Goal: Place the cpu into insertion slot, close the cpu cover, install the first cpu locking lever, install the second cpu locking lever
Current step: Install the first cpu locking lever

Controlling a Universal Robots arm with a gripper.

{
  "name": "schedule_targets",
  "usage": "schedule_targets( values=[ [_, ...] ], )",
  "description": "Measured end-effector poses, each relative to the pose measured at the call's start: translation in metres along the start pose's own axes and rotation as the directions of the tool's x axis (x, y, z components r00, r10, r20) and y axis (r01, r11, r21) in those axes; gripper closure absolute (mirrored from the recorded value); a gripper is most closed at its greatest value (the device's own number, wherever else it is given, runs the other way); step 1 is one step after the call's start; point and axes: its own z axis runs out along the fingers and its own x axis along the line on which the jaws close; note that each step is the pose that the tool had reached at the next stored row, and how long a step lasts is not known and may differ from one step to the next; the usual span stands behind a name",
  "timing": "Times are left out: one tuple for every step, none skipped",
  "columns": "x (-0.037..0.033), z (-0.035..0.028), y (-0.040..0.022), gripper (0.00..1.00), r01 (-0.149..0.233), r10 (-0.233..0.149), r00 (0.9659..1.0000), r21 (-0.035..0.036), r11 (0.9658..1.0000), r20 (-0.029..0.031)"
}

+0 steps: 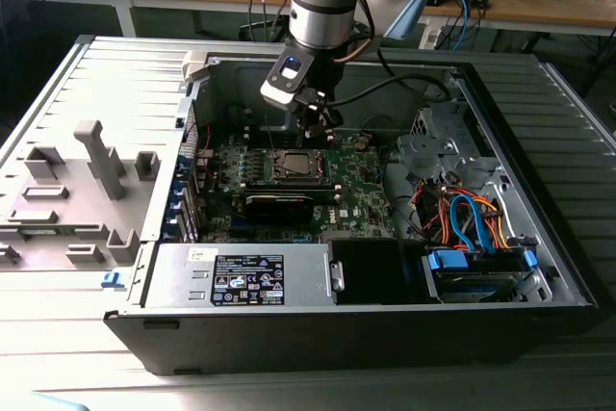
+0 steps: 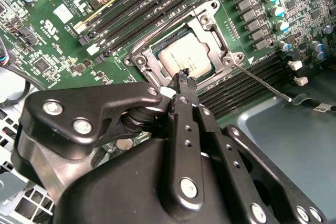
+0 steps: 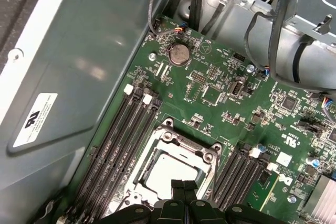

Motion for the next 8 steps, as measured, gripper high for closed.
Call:
schedule_targets(
  values=[
    [0.0, 0.0, 0.0, 0.89, 0.003, -0.003, 1.0, 0.0, 1.0, 0.0001],
    [0.0, 0.0, 0.0, 0.89, 0.005, -0.005, 1.0, 0.0, 1.0, 0.0001],
    [0.0, 0.0, 0.0, 0.89, 0.008, -0.008, 1.0, 0.0, 1.0, 0.0002],
    [0.0, 0.0, 0.0, 0.89, 0.012, -0.012, 0.9999, -0.0001, 0.9999, 0.0003],
    [0.0, 0.0, 0.0, 0.89, 0.016, -0.016, 0.9999, 0.0, 0.9999, 0.0004],
    [0.0, 0.0, 0.0, 0.89, 0.019, -0.019, 0.9998, -0.0001, 0.9998, 0.0005],
    [0.0, 0.0, 0.0, 0.89, 0.023, -0.023, 0.9997, 0.0, 0.9997, 0.0007],
    [0.0, 0.0, 0.0, 0.89, 0.024, -0.024, 0.9997, -0.0001, 0.9997, 0.0007]
  ],
)
